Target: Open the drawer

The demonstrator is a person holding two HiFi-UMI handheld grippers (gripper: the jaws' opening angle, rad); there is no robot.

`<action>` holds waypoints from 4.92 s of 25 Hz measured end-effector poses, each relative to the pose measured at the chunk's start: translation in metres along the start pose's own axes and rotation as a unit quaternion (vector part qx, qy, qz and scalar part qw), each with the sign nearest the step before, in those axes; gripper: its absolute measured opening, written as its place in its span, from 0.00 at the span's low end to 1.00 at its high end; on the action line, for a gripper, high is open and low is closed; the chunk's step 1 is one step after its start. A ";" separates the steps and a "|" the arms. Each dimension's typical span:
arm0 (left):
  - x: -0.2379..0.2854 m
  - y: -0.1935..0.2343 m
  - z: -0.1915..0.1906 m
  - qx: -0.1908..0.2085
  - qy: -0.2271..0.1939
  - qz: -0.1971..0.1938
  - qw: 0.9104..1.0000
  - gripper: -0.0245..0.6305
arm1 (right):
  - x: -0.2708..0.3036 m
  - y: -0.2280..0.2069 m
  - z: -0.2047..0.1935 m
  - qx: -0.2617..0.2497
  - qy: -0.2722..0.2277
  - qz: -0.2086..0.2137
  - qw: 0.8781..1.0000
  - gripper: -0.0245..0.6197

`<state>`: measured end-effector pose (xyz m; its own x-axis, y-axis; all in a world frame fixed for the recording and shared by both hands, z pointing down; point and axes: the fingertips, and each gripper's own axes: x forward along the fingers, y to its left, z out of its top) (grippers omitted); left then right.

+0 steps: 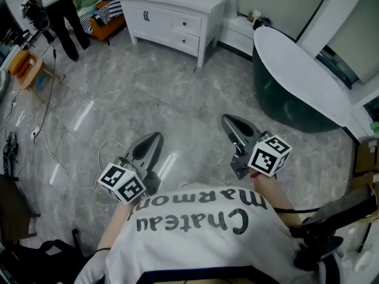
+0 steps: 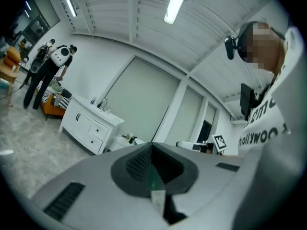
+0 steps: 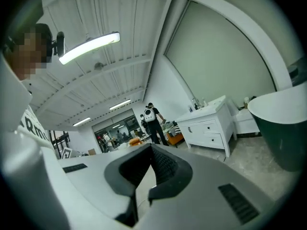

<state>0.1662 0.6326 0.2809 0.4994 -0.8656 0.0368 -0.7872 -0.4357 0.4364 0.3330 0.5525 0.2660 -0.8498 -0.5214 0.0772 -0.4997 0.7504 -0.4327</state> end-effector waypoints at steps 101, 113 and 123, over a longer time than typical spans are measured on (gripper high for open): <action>0.374 0.615 0.294 0.008 0.110 -0.025 0.994 0.05 | 0.656 -0.349 0.155 0.005 0.047 -0.200 0.979 0.05; 0.456 0.651 0.280 0.007 0.145 -0.064 0.987 0.05 | 0.705 -0.431 0.148 -0.007 0.058 -0.262 0.963 0.06; 0.541 0.731 0.276 -0.018 0.162 0.000 0.987 0.05 | 0.766 -0.569 0.117 0.018 0.098 -0.297 0.950 0.06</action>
<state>-0.2390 -0.2227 0.3720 0.5936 -0.7387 0.3192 -0.7766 -0.4219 0.4679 -0.0144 -0.3215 0.4656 -0.4368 -0.7599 0.4814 -0.8974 0.3314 -0.2911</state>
